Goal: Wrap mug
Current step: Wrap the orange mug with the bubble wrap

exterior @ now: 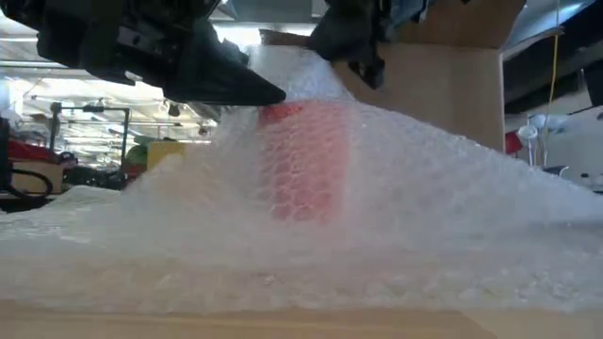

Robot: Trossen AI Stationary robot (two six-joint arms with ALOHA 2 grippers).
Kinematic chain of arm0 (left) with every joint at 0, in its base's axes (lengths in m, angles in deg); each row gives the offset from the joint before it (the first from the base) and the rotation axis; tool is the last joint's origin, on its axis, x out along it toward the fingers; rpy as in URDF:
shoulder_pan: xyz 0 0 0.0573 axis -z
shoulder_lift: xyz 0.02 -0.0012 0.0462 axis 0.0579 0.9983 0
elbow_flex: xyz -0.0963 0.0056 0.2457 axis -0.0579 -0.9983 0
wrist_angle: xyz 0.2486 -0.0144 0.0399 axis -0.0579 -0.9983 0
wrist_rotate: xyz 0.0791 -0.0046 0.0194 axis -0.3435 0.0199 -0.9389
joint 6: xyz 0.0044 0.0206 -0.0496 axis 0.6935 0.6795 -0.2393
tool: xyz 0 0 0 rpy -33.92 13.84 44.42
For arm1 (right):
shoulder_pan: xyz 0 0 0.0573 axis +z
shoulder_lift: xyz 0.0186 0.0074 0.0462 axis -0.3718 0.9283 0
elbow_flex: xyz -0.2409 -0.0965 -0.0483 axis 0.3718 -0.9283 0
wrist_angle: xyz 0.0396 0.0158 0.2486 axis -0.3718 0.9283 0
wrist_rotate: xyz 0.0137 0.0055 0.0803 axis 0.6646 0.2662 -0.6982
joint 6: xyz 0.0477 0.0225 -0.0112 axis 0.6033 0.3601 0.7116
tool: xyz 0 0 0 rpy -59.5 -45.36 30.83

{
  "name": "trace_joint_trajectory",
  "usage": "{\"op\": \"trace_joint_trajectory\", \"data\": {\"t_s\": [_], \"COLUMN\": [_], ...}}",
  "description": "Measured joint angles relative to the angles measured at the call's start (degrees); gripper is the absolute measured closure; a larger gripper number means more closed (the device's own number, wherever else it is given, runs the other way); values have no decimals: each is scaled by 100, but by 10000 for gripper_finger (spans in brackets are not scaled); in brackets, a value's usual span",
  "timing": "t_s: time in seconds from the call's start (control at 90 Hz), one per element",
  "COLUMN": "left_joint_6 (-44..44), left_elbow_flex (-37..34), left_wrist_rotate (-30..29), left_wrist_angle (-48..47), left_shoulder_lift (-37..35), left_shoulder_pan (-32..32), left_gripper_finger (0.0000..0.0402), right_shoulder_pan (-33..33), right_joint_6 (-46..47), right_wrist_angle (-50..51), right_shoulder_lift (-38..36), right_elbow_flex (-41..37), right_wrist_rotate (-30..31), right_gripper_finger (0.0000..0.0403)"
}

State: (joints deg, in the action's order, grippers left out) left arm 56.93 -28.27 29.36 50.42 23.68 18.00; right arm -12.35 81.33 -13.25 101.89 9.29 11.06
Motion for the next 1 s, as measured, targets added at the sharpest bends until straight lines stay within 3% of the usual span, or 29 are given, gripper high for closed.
{"op": "trace_joint_trajectory", "data": {"t_s": [0.1, 0.289, 1.0], "left_joint_6": [4, 78, 76], "left_elbow_flex": [0, 0, 0], "left_wrist_rotate": [0, -5, -7], "left_wrist_angle": [0, 12, 31], "left_shoulder_lift": [0, 0, 0], "left_shoulder_pan": [0, -4, -11], "left_gripper_finger": [402, 402, 402], "right_shoulder_pan": [0, 68, 212], "right_joint_6": [-19, 303, 449], "right_wrist_angle": [87, 675, 307], "right_shoulder_lift": [-256, -352, 651], "right_elbow_flex": [0, -1, -7], "right_wrist_rotate": [108, -311, -873], "right_gripper_finger": [403, 403, 403]}}
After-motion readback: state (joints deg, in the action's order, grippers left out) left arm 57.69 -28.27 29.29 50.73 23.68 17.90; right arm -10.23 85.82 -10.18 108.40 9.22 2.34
